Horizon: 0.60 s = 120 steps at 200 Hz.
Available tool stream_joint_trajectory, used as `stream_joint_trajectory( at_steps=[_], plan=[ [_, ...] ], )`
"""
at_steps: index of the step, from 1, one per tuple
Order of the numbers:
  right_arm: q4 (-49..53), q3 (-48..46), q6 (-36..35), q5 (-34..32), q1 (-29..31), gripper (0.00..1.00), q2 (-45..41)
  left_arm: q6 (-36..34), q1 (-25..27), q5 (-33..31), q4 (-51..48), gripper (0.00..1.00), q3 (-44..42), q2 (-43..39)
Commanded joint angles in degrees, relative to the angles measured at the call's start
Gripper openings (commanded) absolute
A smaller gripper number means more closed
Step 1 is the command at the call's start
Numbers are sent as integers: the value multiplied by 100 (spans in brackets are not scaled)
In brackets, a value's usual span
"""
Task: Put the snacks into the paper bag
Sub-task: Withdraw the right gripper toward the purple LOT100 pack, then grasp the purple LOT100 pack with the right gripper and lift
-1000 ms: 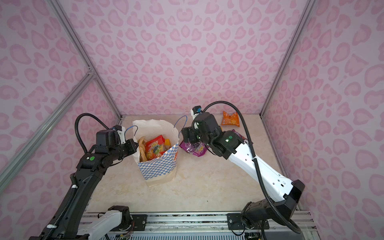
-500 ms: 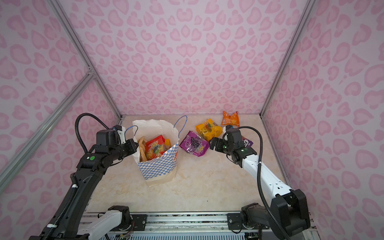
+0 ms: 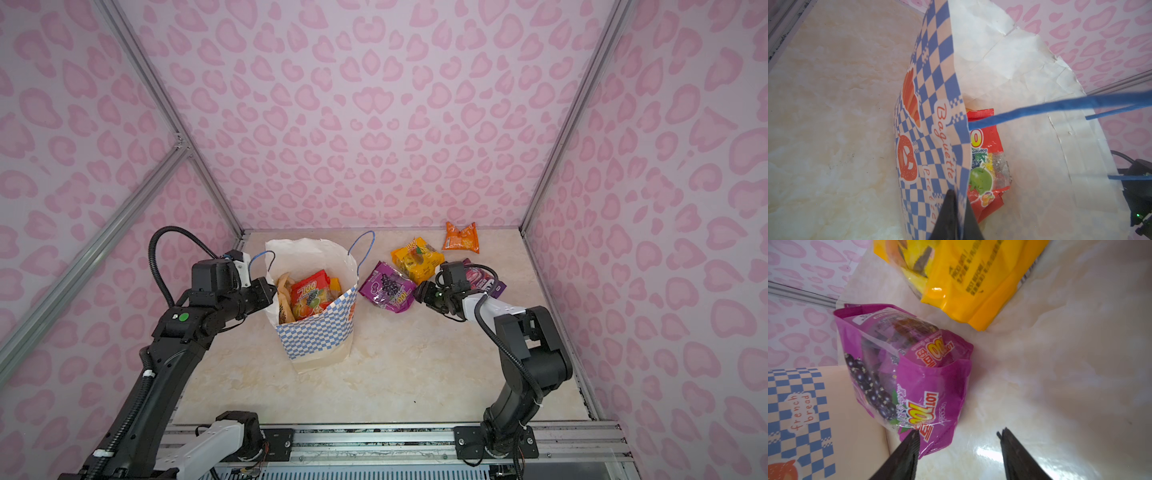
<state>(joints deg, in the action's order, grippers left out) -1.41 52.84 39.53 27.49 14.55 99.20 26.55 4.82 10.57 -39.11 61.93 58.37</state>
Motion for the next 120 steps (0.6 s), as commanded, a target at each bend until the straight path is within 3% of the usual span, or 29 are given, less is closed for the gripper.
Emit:
stream_joint_trajectory(
  at_steps=[1, 19, 120],
  plan=[
    [-459, 137, 85, 187, 63, 76, 289, -26, -7, 33, 146, 9, -5, -36],
    [-592, 305, 76, 420, 184, 97, 529, -27, -7, 33, 141, 10, -6, -36],
    [-1404, 831, 265, 703, 496, 97, 1488, -26, -8, 24, 141, 9, -1, -45]
  ],
)
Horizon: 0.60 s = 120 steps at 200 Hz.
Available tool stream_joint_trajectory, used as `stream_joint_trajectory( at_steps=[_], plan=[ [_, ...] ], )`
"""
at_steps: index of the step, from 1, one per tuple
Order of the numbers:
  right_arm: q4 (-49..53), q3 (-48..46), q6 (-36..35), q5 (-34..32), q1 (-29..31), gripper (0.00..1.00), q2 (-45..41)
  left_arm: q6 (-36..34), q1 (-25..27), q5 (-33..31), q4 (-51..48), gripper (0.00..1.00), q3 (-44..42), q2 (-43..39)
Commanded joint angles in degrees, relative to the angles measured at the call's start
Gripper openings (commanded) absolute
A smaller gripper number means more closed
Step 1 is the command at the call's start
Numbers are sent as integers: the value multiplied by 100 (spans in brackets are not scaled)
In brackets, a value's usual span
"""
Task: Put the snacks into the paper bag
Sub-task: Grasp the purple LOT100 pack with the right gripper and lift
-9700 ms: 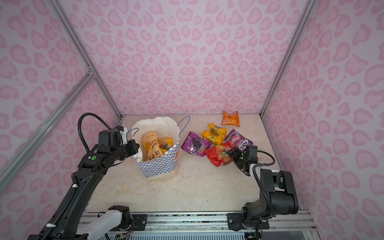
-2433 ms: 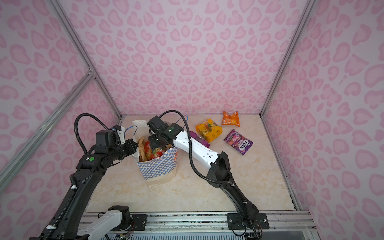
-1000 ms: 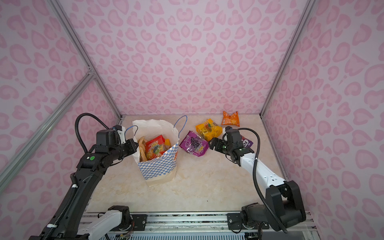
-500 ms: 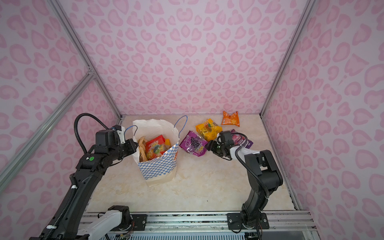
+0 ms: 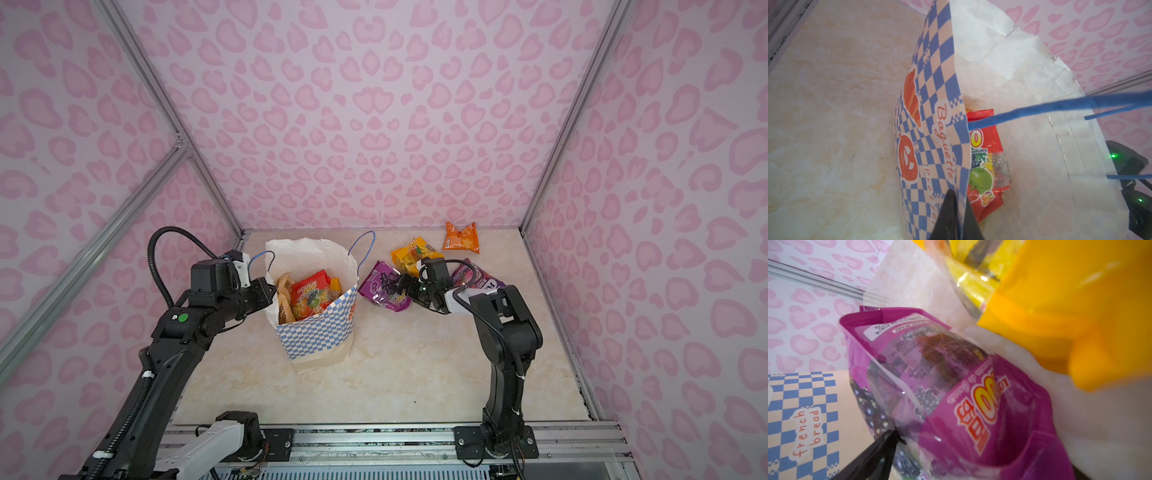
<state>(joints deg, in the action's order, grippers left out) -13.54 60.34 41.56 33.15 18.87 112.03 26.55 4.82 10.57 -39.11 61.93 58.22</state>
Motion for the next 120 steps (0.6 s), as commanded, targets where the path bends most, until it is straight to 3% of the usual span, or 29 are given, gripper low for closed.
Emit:
stream_joint_trajectory(
  at_steps=[1, 34, 120],
  plan=[
    [-192, 83, 62, 138, 64, 97, 214, -27, -8, 24, 141, 10, -3, -30],
    [-230, 203, 130, 85, 133, 95, 516, -26, -7, 16, 141, 10, -5, -38],
    [366, 382, 38, -429, 257, 53, 873, -27, -7, 15, 141, 10, -6, -30]
  ],
)
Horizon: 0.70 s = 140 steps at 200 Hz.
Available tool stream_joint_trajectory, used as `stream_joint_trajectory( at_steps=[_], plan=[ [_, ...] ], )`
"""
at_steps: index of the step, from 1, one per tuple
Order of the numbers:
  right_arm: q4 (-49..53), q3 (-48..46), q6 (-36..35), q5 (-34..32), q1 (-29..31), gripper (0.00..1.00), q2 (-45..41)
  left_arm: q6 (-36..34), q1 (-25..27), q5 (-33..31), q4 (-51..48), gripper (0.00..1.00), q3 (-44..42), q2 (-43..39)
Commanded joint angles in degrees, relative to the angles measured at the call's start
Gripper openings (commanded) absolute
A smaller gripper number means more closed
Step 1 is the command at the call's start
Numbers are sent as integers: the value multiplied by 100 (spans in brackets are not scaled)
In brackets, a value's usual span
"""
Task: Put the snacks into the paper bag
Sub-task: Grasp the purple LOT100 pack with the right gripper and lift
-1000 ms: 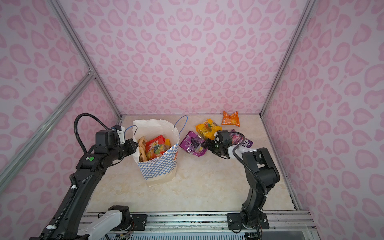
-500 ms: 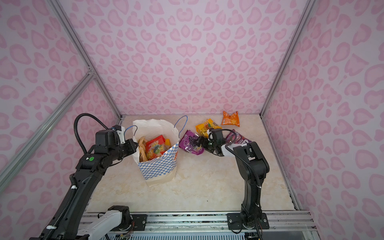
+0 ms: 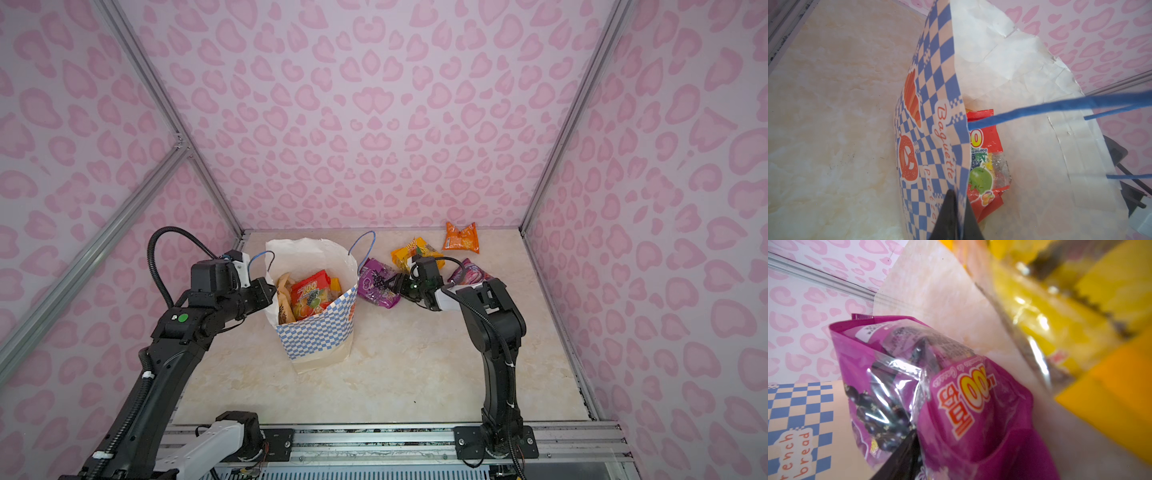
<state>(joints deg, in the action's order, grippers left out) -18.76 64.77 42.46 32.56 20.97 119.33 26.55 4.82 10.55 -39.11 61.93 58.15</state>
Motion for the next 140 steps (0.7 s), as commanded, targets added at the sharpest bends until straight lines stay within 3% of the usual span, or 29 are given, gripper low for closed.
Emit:
stream_joint_trajectory(
  at_steps=[1, 74, 140],
  plan=[
    [886, -62, -52, -371, 52, 52, 143, -27, -7, 18, 145, 10, -6, -23],
    [294, -344, 71, -23, 65, 21, -345, -26, -7, 18, 144, 10, -6, -27],
    [582, -793, 2, -142, 82, 13, -1847, -27, -12, 34, 143, 10, -6, -36]
  ],
)
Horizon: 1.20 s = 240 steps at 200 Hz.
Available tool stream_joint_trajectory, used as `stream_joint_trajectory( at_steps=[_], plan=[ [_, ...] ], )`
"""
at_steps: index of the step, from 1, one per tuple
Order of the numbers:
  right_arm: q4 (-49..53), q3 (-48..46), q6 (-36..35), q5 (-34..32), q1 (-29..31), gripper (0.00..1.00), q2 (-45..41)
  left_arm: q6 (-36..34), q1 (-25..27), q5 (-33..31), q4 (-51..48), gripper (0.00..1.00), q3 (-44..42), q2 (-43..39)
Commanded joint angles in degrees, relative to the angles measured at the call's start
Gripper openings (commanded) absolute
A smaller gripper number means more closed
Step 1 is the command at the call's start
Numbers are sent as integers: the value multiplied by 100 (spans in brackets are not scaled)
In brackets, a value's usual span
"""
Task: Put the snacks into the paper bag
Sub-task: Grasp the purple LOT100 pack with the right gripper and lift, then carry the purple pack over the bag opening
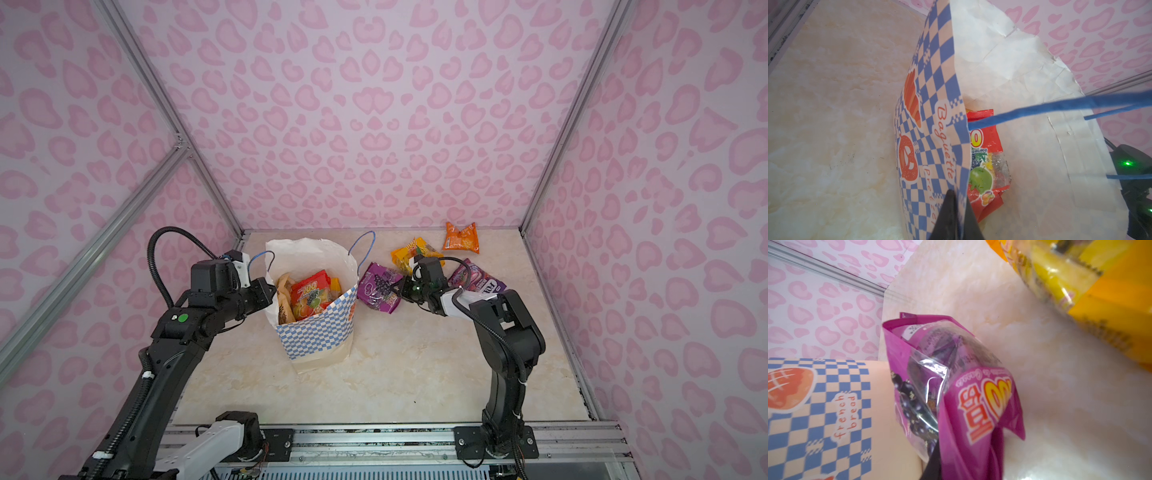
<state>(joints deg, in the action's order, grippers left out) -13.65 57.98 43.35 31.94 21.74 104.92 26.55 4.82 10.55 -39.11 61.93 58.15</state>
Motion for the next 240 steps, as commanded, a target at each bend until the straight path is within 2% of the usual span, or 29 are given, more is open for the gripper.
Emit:
stream_joint_trajectory(
  at_steps=[1, 76, 111, 138, 161, 198, 240],
  plan=[
    [76, -116, -89, -91, 2, 13, -431, -27, -10, 35, 142, 10, -6, -38],
    [1470, -280, -470, -904, 6, 6, -2516, -18, -8, 53, 152, 10, -6, -76],
    [2186, 47, -644, -1381, 47, 4, -3309, -18, -7, 70, 154, 10, -1, -84],
    [2793, 609, -922, -1995, 311, 2, -3761, -18, -7, 96, 161, 10, -12, -74],
    [3017, 1098, -1127, -2461, 631, 1, -3993, -17, -7, 114, 163, 10, -12, -76],
    [2921, 1823, -1595, -3213, 1489, 0, -4073, -18, -7, 114, 158, 10, -10, -85],
    [2868, 2664, -1999, -3412, 2281, 0, -3616, -18, -7, 114, 159, 10, -13, -85]
  ],
)
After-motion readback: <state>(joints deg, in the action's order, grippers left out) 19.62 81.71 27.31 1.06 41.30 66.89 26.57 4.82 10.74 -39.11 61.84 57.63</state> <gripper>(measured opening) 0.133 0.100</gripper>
